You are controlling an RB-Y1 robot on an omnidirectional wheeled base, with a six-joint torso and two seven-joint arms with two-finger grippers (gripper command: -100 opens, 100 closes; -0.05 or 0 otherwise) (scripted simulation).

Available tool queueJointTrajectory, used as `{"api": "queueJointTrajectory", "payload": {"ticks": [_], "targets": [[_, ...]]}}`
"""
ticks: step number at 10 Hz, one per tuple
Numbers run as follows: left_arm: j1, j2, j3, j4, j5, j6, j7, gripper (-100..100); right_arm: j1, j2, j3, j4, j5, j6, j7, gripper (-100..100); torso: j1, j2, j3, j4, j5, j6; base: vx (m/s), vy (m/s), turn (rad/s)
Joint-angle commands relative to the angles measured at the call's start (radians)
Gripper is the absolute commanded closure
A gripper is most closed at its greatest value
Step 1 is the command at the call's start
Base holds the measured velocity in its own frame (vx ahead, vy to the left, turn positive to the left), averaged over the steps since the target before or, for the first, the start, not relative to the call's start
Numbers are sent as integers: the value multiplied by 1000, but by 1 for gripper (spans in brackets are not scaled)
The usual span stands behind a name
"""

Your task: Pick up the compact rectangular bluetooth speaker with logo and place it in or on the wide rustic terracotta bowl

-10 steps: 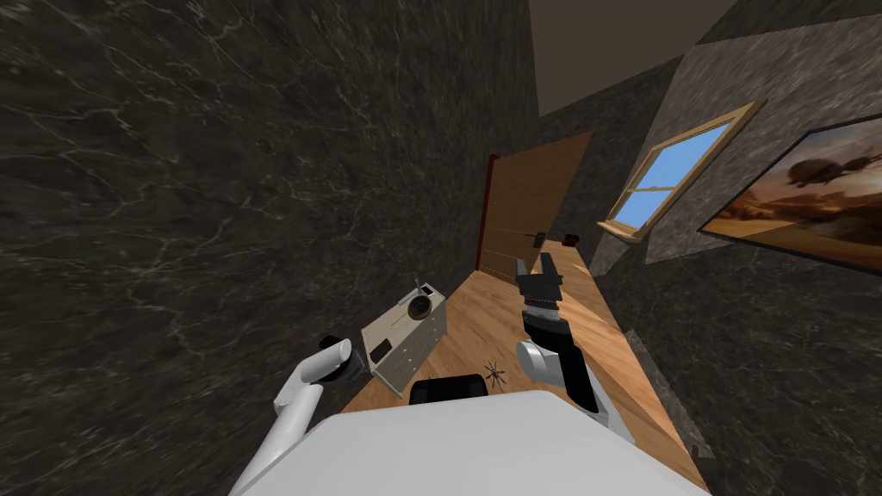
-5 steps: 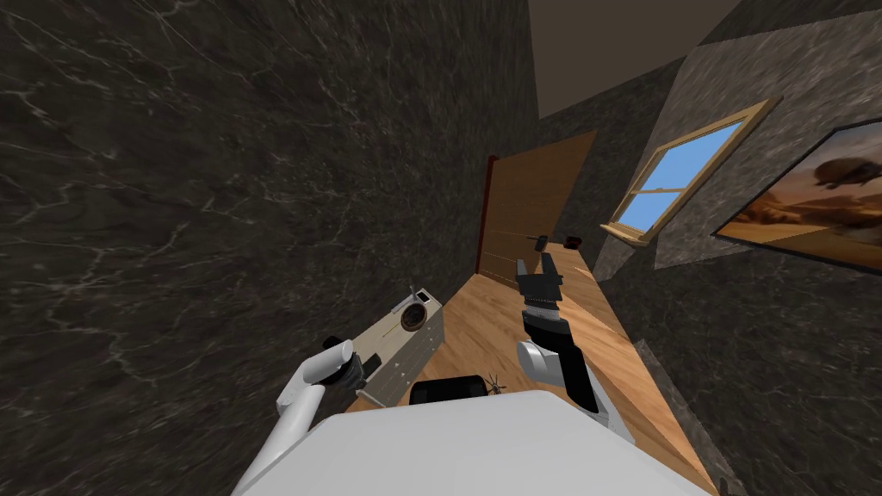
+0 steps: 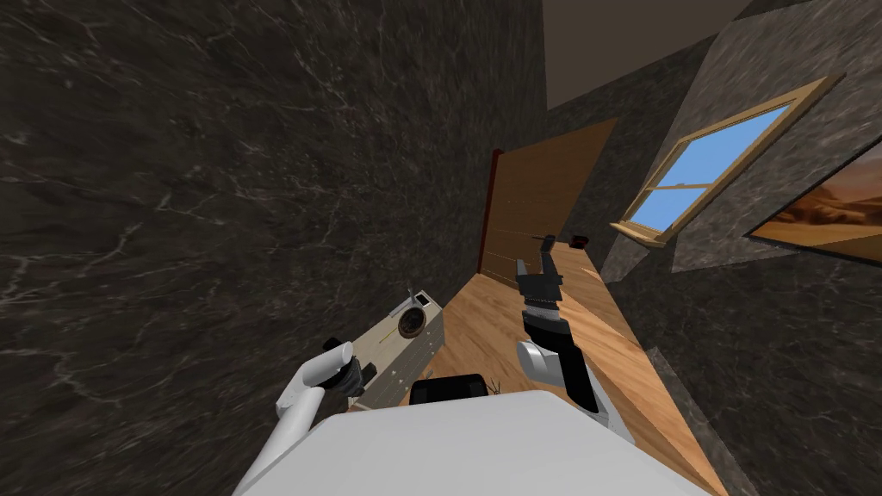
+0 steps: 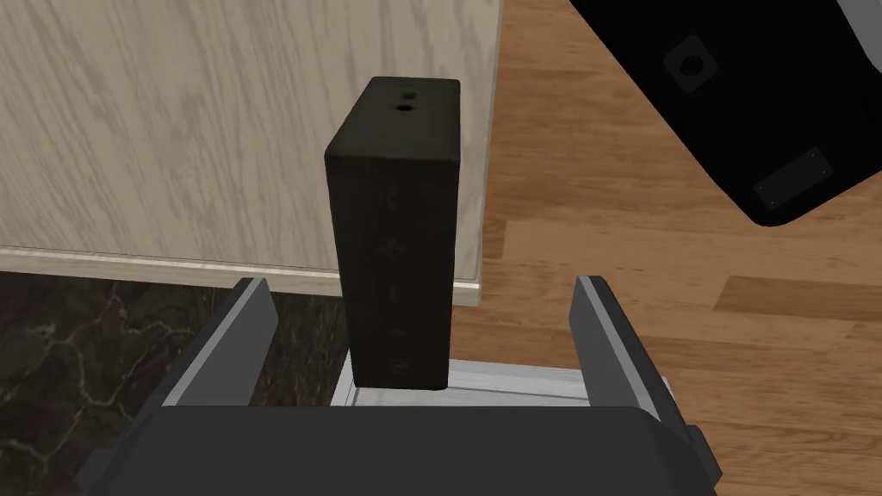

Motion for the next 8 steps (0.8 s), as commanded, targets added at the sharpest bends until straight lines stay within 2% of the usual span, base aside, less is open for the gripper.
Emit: {"api": "queueJointTrajectory", "payload": {"ticks": [1, 4, 5, 6, 8], "targets": [[0, -5, 8, 24, -2, -26, -28, -100, 0, 0, 0, 0, 0, 0, 0, 0, 0, 0, 0, 0, 0, 0, -23, -102, 89], [1, -19, 29, 78, -7, -83, -90, -100, 0, 0, 0, 0, 0, 0, 0, 0, 4, -6, -3, -1, 0, 0, 72, -16, 108], [1, -15, 25, 67, -5, -69, -75, -100, 0, 0, 0, 0, 0, 0, 0, 0, 1, -3, -2, -1, 0, 0, -8, -40, 11], [2, -16, 26, 69, -5, -73, -80, 100, 0, 0, 0, 0, 0, 0, 0, 0, 1, -1, 0, 0, 0, 0, -11, -22, -23], [1, -14, 26, 68, -6, -74, -81, 100, 0, 0, 0, 0, 0, 0, 0, 0, 2, 1, 1, 0, 1, 0, -9, -14, -11]]}}
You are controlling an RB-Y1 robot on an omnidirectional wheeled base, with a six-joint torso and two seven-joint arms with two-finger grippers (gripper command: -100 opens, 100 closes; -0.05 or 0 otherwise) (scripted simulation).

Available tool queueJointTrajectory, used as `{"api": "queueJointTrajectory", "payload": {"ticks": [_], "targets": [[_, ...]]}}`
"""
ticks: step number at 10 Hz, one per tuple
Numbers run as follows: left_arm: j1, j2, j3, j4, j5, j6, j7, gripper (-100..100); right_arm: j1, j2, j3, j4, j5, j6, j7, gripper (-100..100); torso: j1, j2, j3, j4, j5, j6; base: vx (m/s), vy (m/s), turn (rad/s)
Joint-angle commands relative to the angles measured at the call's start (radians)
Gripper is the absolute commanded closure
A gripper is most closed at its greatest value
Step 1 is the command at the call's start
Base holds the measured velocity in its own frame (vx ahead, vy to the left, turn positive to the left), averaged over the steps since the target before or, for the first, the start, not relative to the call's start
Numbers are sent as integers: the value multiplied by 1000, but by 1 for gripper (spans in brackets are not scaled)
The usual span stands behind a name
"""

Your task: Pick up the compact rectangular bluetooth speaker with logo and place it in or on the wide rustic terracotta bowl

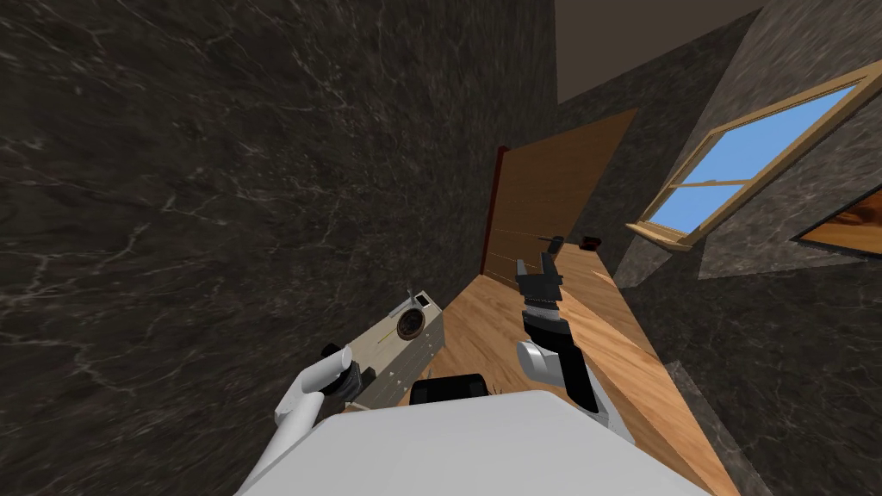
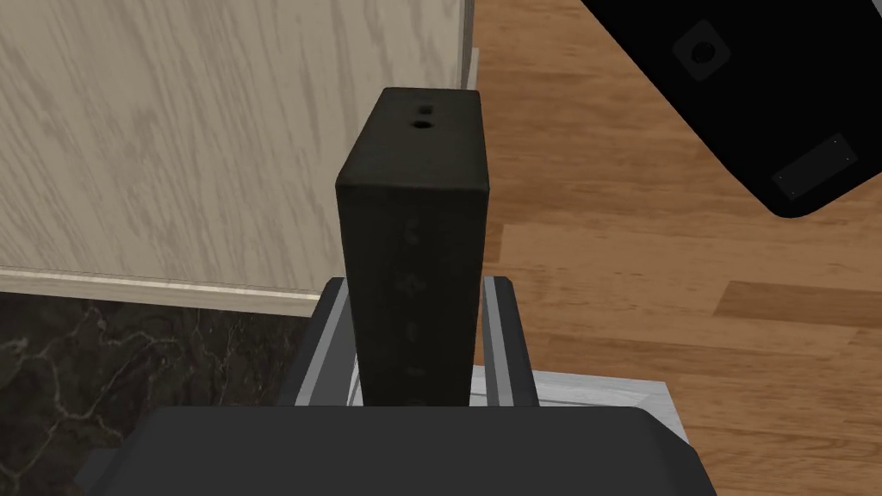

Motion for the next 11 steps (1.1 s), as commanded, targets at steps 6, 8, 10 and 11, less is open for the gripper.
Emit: {"api": "queueJointTrajectory", "payload": {"ticks": [6, 8, 10, 11], "targets": [[-2, 12, -21, -52, 5, 56, 63, 100, 0, 0, 0, 0, 0, 0, 0, 0, 4, 0, 0, 1, 0, 1, -9, 23, -62], [-2, 13, -24, -56, 6, 58, 68, 100, 0, 0, 0, 0, 0, 0, 0, 0, 5, 1, 1, 1, 0, 0, -20, 45, -37], [-6, 10, -26, -51, -6, 22, 50, 100, 0, 0, 0, 0, 0, 0, 0, 0, 2, 0, 0, 0, 0, 0, -8, -21, -46], [-8, 9, -27, -46, -14, -3, 36, 100, 0, 0, 0, 0, 0, 0, 0, 0, -2, 0, 0, 0, 0, 1, -29, -88, -136]]}}
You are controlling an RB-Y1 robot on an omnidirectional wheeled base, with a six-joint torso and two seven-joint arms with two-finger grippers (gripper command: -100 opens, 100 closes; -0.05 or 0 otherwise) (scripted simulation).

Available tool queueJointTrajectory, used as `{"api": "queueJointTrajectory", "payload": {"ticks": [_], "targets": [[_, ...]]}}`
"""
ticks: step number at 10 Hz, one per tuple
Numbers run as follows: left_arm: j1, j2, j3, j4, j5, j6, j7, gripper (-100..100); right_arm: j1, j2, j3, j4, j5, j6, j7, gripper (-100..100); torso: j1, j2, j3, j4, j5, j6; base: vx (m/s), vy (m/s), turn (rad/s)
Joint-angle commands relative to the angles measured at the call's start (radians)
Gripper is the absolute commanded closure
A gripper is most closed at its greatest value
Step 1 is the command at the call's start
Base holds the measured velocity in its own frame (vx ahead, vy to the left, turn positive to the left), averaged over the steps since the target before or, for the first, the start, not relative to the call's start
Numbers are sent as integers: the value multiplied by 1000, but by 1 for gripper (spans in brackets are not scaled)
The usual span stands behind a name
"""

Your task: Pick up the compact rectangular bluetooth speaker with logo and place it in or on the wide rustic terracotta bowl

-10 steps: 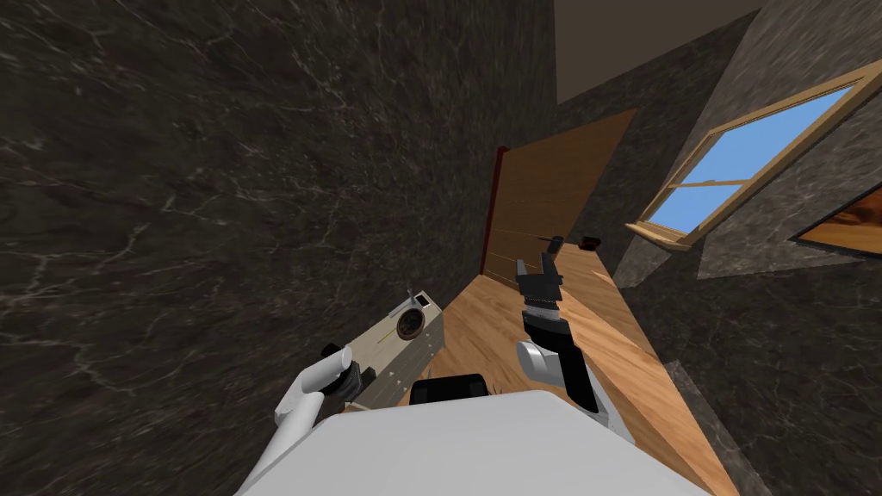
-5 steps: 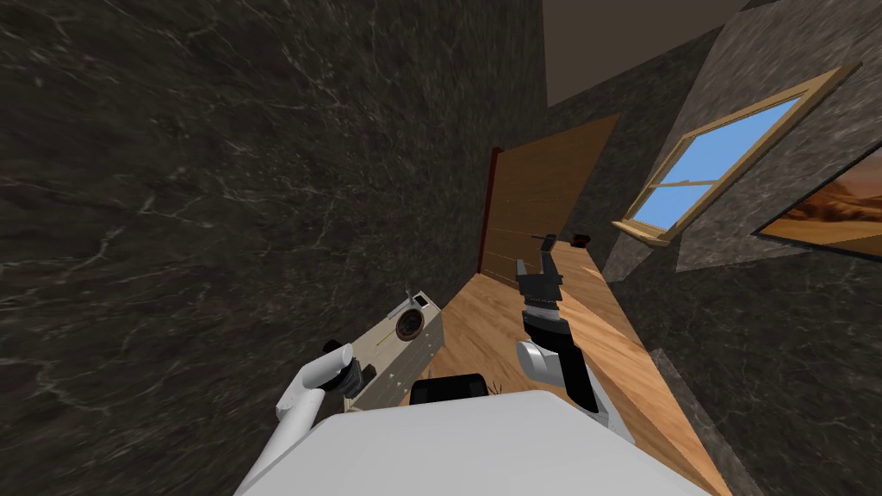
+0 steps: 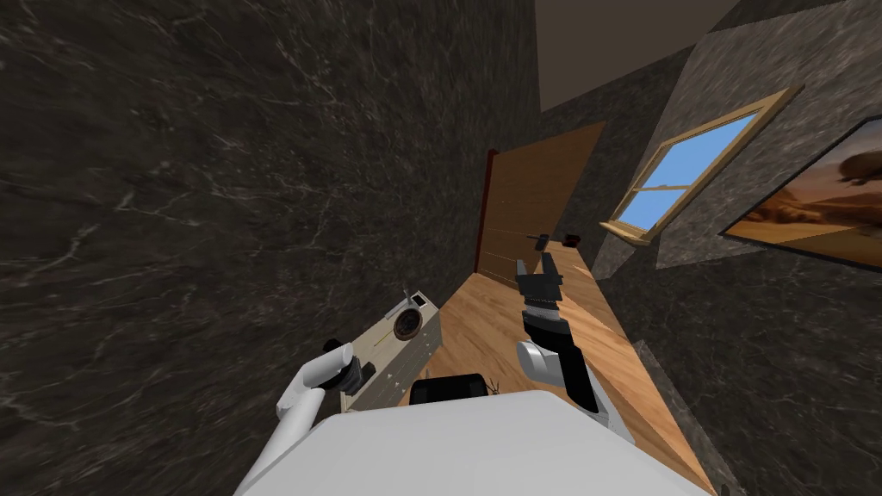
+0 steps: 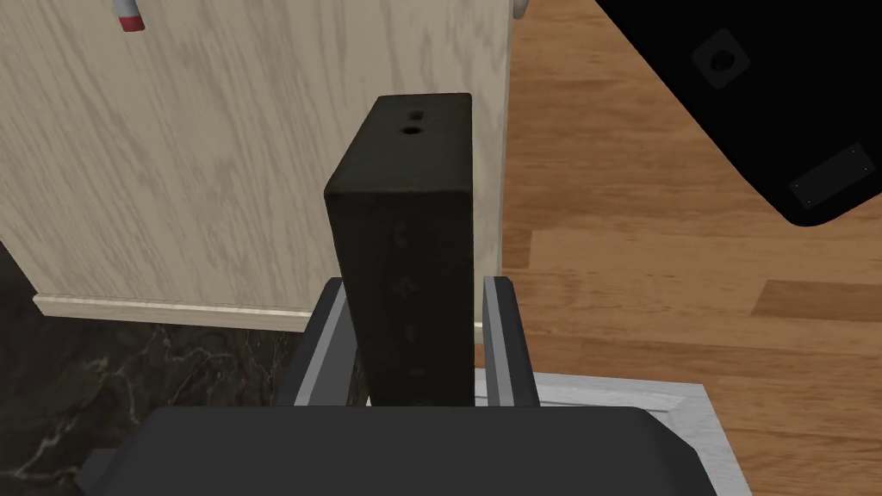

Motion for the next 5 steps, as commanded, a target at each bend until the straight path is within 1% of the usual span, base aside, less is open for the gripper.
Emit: {"api": "queueJointTrajectory", "payload": {"ticks": [1, 2, 3, 4, 5], "targets": [[-13, -2, -3, 21, -15, -50, -29, 100, 0, 0, 0, 0, 0, 0, 0, 0, 0, 0, 0, 0, 0, 0, -13, -72, -40], [-13, -2, -3, 21, -15, -57, -29, 100, 0, 0, 0, 0, 0, 0, 0, 0, 0, 0, 0, 0, -1, 0, -2, -45, -28], [-17, -3, -5, 27, -27, -90, -49, 100, 0, 0, 0, 0, 0, 0, 0, 0, 2, -1, 0, 0, -1, 0, -13, -32, -74], [-20, -4, -6, 34, -40, -117, -72, 100, 0, 0, 0, 0, 0, 0, 0, 0, 2, 0, 0, 1, -1, 1, -24, -70, -190], [-20, -4, -6, 34, -40, -135, -72, 100, 0, 0, 0, 0, 0, 0, 0, 0, 0, 0, 1, 1, -2, 2, -14, -63, -75]]}}
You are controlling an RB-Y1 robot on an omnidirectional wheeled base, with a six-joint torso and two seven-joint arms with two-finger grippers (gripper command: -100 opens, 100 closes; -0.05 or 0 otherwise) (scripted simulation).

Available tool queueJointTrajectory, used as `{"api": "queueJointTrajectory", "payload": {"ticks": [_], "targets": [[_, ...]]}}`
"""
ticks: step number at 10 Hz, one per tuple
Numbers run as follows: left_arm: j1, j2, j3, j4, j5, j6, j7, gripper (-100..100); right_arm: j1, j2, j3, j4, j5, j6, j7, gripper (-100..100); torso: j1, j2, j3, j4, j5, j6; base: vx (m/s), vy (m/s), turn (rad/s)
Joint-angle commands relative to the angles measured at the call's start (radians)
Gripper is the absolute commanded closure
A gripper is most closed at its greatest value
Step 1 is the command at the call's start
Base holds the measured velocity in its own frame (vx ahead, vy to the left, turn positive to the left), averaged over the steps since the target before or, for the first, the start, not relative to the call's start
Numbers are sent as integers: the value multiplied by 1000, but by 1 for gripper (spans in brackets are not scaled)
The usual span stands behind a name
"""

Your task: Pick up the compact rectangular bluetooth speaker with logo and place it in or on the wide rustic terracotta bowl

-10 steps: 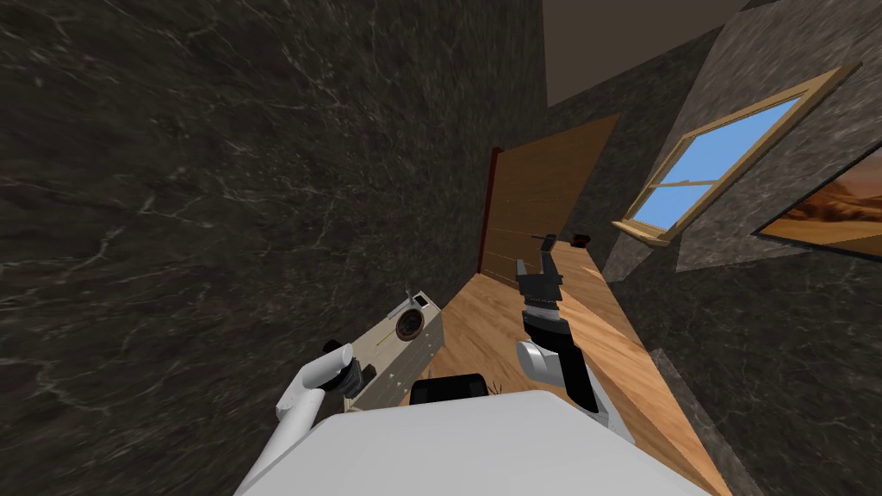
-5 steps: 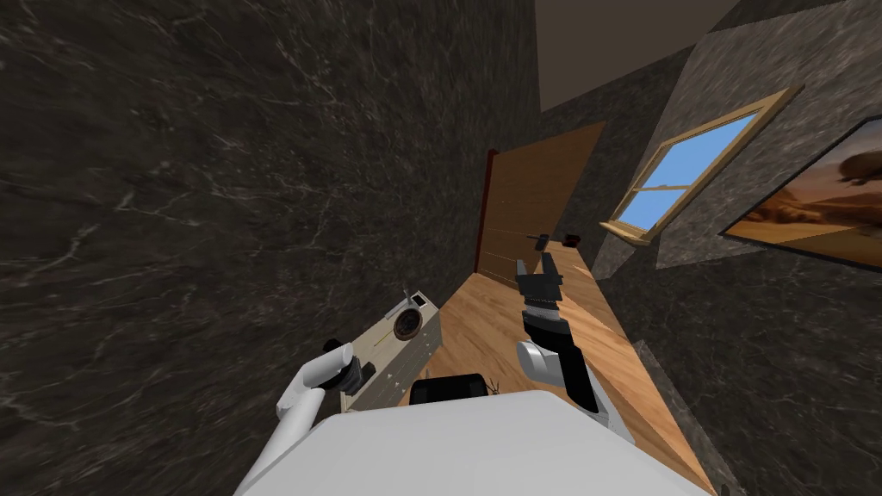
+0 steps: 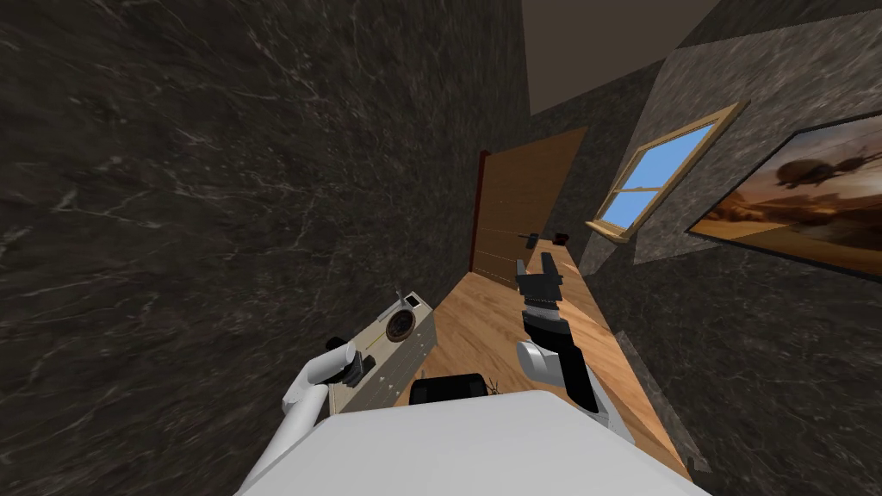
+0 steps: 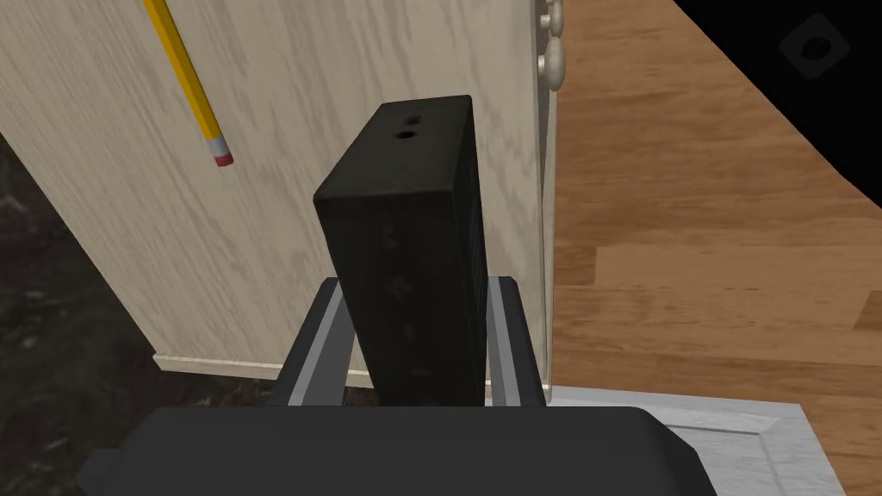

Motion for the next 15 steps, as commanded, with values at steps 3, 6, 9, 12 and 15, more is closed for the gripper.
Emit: {"api": "queueJointTrajectory", "payload": {"ticks": [3, 6, 9, 12, 15], "targets": [[-4, 0, -3, 14, -33, -96, -58, 100, 0, 0, 0, 0, 0, 0, 0, 0, 0, 1, 1, 1, -1, 1, -14, -47, -94], [-8, 2, -4, 24, -51, -169, -87, 100, 0, 0, 0, 0, 0, 0, 0, 0, 2, 2, 1, 1, -1, 2, -13, -12, -75], [-15, 8, -5, 46, -91, -263, -149, 100, 0, 0, 0, 0, 0, 0, 0, 0, 2, 2, 2, 2, -2, 2, -18, 0, -111], [-19, 12, -6, 59, -113, -346, -182, 100, 0, 0, 0, 0, 0, 0, 0, 0, 2, 3, 3, 2, -3, 3, -21, 8, -67], [-22, 16, -6, 73, -135, -420, -215, 100, 0, 0, 0, 0, 0, 0, 0, 0, 2, 3, 2, 2, -3, 3, -12, 14, -66]]}}
